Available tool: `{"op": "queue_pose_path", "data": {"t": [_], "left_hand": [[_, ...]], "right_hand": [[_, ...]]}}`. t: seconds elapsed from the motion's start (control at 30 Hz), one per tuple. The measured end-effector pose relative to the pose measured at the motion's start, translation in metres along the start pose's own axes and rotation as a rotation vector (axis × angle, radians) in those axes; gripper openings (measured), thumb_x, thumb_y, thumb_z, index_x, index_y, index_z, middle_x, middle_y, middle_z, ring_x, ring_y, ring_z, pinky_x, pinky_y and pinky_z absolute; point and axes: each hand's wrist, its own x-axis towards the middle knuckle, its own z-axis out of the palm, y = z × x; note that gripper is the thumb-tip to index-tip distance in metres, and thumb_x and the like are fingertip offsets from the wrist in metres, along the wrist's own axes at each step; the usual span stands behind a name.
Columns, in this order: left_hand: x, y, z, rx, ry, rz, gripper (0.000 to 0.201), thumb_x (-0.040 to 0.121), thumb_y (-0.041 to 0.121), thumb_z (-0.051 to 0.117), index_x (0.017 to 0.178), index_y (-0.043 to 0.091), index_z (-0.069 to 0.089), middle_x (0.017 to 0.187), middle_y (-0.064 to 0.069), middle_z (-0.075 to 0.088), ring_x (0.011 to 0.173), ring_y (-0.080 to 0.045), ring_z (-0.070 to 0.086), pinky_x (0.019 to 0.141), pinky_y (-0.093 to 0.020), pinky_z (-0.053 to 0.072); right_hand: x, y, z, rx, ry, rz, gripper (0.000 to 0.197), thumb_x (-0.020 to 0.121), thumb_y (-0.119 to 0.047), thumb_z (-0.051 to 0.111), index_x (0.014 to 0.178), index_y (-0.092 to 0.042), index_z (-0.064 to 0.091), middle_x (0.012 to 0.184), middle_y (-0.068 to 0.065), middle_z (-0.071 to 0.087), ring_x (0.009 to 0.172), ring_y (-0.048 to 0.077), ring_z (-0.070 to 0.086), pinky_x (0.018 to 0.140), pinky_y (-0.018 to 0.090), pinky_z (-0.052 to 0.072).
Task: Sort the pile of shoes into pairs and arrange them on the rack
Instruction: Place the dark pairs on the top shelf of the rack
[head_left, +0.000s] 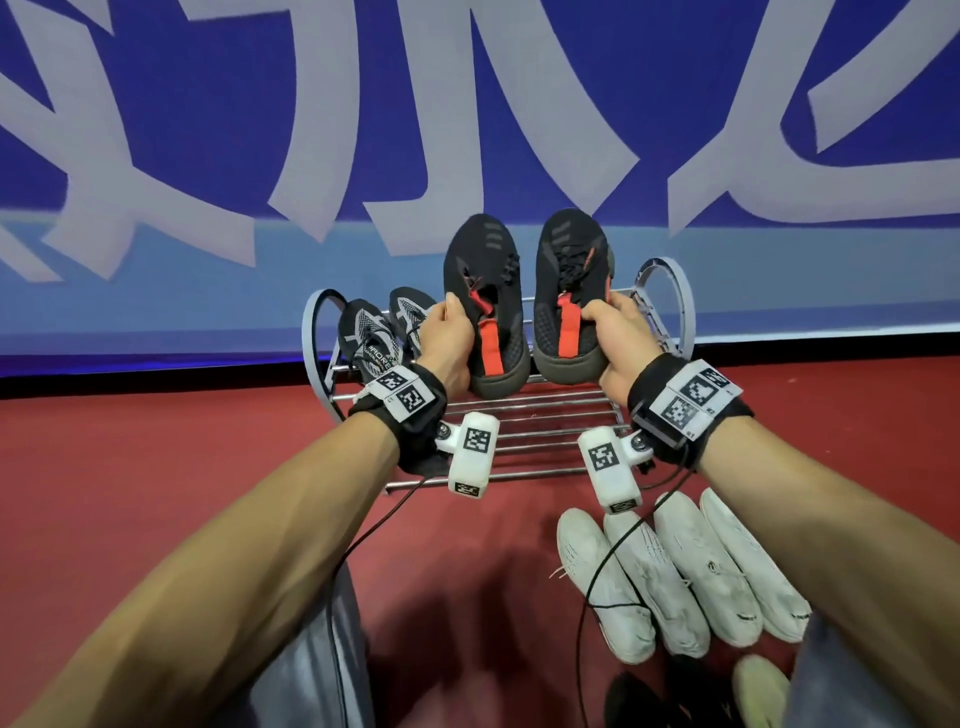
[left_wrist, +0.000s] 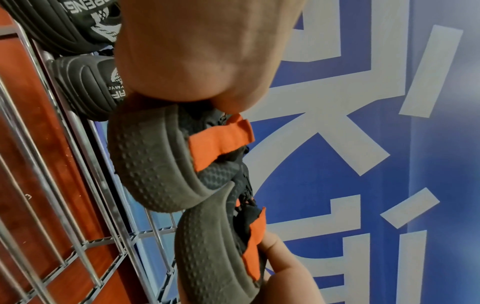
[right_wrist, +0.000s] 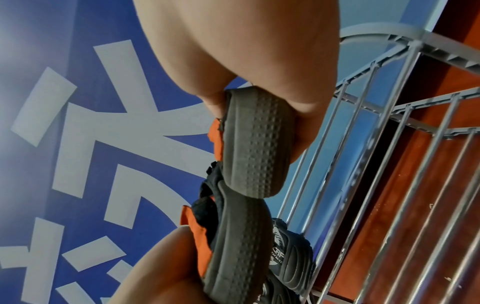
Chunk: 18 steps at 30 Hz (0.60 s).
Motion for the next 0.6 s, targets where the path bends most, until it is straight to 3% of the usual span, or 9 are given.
{"op": "queue_pose_path", "data": {"t": [0.13,0.27,0.37,0.47,0.53,0.6], "left_hand": [[0.005,0.001,0.0,0.002,-0.047,-0.057,0.041,0.104,0.041,0.043,0.112,0.008,0.067,0.111,-0.017,0.074,0.101,-0.033,0.073,0.09,-0.051,0.059],[-0.002,0.007,-0.002,0.061,-0.164,-0.109,0.016,0.096,0.005,0.054,0.104,0.003,0.068,0.102,-0.017,0.075,0.09,-0.031,0.073,0.079,-0.04,0.061],[-0.008,0.011,-0.006,0.016,-0.338,-0.137,0.032,0.09,-0.002,0.052,0.118,0.003,0.066,0.119,-0.02,0.071,0.11,-0.037,0.069,0.095,-0.047,0.057],[-0.011,0.016,-0.007,0.013,-0.517,-0.161,0.046,0.093,0.002,0.052,0.133,0.023,0.057,0.123,-0.012,0.07,0.101,-0.03,0.071,0.084,-0.045,0.061],[-0.012,0.018,-0.009,0.078,-0.608,-0.223,0.055,0.094,0.009,0.055,0.137,0.042,0.049,0.12,-0.005,0.071,0.099,-0.029,0.071,0.077,-0.049,0.061],[-0.01,0.018,-0.01,0.103,-0.62,-0.252,0.059,0.095,0.009,0.055,0.139,0.046,0.045,0.12,-0.006,0.071,0.099,-0.03,0.072,0.074,-0.051,0.061]], "right_hand": [[0.004,0.003,0.001,-0.001,-0.006,-0.013,0.04,0.079,-0.018,0.057,0.117,-0.029,0.061,0.113,0.009,0.071,0.107,0.034,0.067,0.095,0.057,0.053],[0.013,0.008,-0.006,-0.01,0.019,-0.009,0.062,0.065,-0.022,0.062,0.126,-0.031,0.059,0.118,0.008,0.07,0.107,0.033,0.067,0.094,0.054,0.054],[0.013,0.006,-0.012,0.029,0.031,0.032,0.04,0.073,-0.018,0.054,0.111,-0.024,0.066,0.118,0.015,0.07,0.107,0.037,0.067,0.096,0.058,0.052],[0.014,0.004,-0.016,0.057,0.036,0.055,0.035,0.074,-0.013,0.054,0.106,-0.021,0.065,0.116,0.017,0.069,0.101,0.036,0.068,0.093,0.057,0.053],[0.024,0.009,-0.021,0.046,0.06,0.081,0.054,0.062,-0.02,0.06,0.116,-0.019,0.064,0.117,0.014,0.069,0.104,0.034,0.067,0.094,0.057,0.052],[0.034,0.017,-0.026,0.068,0.086,0.126,0.078,0.051,-0.027,0.063,0.128,-0.016,0.06,0.122,0.015,0.068,0.106,0.035,0.069,0.094,0.059,0.051]]}}
